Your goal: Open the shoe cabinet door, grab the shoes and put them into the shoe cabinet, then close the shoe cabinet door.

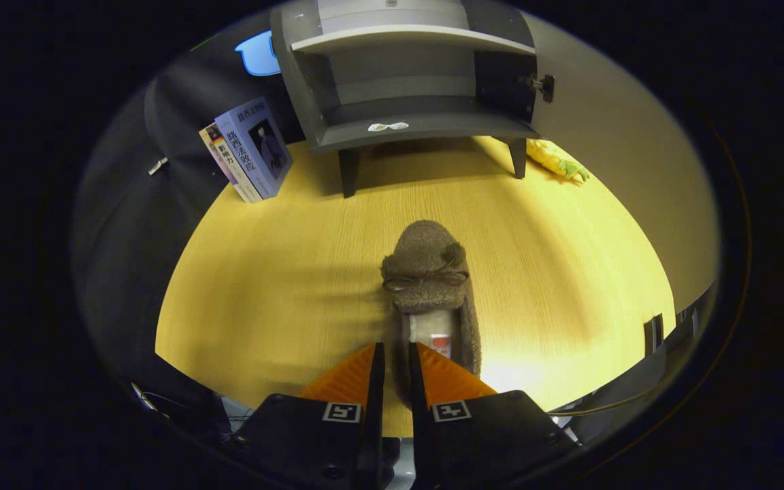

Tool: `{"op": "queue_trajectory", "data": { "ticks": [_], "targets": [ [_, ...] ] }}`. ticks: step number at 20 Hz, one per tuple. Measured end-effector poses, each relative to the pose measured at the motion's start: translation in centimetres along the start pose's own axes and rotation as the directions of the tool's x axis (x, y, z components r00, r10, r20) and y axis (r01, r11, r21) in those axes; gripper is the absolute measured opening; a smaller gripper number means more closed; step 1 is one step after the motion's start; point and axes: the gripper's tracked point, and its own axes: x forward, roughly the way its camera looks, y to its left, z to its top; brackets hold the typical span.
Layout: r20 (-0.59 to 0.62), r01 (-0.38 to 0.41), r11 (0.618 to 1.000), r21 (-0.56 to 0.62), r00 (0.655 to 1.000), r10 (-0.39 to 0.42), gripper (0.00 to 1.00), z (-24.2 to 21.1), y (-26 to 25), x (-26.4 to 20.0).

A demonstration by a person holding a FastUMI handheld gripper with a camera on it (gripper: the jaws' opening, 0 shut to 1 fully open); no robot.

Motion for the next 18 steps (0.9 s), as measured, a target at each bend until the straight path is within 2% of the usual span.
{"op": "queue_trajectory", "data": {
  "ticks": [11,18],
  "targets": [
    [0.009,0.005,1.000,-0.031,1.000,-0.004,0.23,-0.3,0.2,5.0],
    [0.091,-0.028,1.000,-0.009,0.995,0.028,0.23,2.3,0.3,8.3]
  ]
}}
